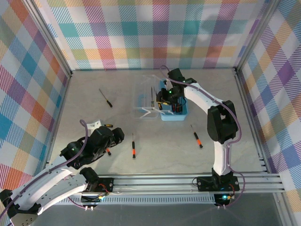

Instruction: Pack the tool kit

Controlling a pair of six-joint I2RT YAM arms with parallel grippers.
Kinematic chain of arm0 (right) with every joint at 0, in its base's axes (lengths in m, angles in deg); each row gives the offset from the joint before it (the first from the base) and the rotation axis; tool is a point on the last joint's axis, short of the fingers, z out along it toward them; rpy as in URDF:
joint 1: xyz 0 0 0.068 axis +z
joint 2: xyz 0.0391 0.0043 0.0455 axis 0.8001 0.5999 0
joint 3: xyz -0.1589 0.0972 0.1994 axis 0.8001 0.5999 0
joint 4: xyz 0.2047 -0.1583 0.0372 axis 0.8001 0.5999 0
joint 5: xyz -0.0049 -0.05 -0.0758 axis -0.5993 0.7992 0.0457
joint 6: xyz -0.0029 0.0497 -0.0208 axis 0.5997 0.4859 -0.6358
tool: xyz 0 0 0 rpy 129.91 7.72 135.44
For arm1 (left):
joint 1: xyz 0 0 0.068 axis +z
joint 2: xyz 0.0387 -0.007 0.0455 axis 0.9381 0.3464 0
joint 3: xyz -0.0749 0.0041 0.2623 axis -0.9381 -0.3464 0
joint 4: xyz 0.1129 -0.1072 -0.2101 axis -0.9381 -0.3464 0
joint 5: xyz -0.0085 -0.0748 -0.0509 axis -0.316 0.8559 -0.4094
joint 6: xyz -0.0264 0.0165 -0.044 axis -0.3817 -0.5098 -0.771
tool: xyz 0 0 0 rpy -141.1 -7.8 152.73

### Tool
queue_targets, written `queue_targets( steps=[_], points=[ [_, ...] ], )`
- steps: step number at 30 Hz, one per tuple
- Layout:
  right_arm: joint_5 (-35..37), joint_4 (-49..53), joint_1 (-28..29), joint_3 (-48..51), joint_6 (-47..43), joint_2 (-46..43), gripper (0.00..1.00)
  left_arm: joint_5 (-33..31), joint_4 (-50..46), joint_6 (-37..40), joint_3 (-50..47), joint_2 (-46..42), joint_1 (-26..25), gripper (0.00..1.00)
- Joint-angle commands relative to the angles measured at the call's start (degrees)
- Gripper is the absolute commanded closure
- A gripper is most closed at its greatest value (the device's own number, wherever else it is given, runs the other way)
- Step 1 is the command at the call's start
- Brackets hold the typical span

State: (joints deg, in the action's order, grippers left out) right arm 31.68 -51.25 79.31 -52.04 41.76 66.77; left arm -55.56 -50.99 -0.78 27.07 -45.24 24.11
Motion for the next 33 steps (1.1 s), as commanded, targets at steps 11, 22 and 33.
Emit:
queue_targets(
  steps=[11, 22, 33],
  points=[
    [2.71, 1.61, -0.11, -0.57, -0.39, -4.86, 0.62, -1.71, -1.87, -0.38, 0.86, -0.56, -0.09, 0.01],
    [10.89, -9.50, -0.03, 23.13, 2.10, -26.60, 0.64, -7.34, 0.66, -0.04, 3.67, 7.35, 0.77, 0.13],
    [20.91, -23.00, 0.45, 51.51, 2.49, -45.05, 0.71, 7.72, 10.50, 6.81, 13.15, 26.75, 23.37, 0.23]
  ],
)
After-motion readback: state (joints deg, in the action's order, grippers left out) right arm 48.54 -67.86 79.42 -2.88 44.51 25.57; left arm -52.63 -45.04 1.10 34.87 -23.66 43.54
